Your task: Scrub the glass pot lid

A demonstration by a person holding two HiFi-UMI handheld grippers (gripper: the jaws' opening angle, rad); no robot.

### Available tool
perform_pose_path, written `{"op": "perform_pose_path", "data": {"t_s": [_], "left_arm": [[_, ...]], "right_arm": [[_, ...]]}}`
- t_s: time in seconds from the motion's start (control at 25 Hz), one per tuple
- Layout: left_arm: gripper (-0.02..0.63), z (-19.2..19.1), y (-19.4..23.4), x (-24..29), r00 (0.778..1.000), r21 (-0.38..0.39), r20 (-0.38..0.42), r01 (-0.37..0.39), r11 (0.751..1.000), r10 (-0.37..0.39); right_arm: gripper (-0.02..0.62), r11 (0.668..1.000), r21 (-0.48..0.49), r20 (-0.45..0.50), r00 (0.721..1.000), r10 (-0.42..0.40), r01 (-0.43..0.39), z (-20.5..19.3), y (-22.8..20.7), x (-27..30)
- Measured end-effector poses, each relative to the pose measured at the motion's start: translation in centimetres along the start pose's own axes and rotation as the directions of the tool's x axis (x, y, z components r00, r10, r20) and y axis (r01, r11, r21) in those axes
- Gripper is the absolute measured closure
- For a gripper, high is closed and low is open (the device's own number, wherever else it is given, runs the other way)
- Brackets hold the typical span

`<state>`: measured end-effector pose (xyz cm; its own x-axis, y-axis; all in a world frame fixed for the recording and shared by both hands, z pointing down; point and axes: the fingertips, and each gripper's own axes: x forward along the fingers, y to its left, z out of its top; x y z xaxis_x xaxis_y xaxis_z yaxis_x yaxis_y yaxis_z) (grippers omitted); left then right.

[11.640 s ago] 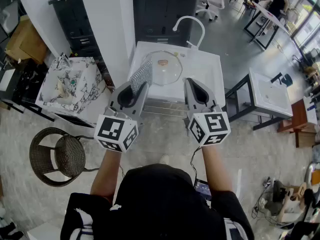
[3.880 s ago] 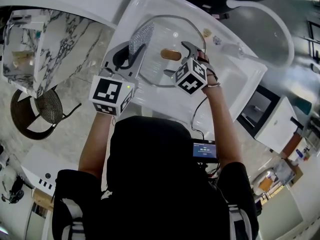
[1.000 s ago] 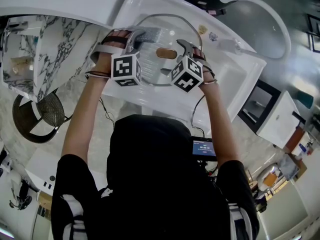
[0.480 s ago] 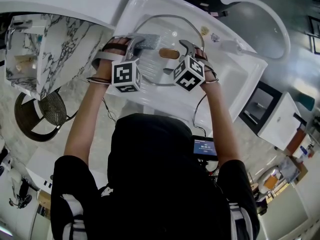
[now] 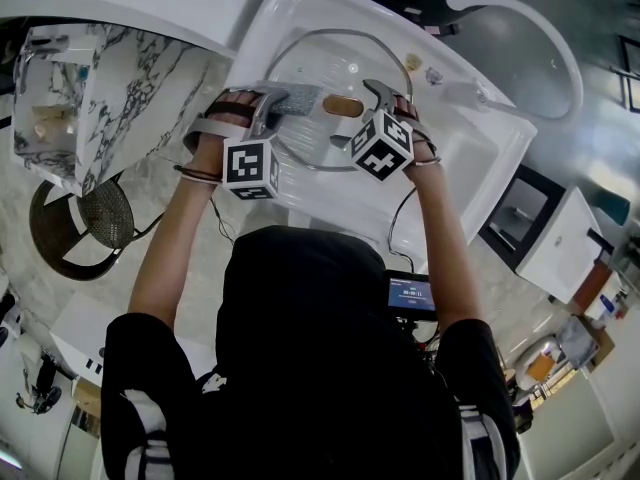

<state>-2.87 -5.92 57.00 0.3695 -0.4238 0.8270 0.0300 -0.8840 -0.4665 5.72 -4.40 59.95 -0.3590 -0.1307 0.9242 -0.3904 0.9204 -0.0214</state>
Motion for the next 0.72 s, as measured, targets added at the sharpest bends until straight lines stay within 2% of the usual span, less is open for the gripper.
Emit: {"op": "perform_pose_path", "data": {"t_s": [0.44, 0.72], "left_arm": [[0.534, 0.0, -2.7, -1.2, 0.995, -0.01, -0.001, 0.097, 0.995, -0.097], [0.534, 0.2, -5.1, -2.3, 0.969, -0.067, 0.016, 0.246, 0.967, -0.245]], "right_arm": [[0.1, 1.0, -0.002, 0.0, 1.0, -0.001, 0.001, 0.0, 0.0, -0.1], [0.1, 1.0, -0.001, 0.0, 1.0, 0.0, 0.0, 0.0, 0.1, 0.0]]}}
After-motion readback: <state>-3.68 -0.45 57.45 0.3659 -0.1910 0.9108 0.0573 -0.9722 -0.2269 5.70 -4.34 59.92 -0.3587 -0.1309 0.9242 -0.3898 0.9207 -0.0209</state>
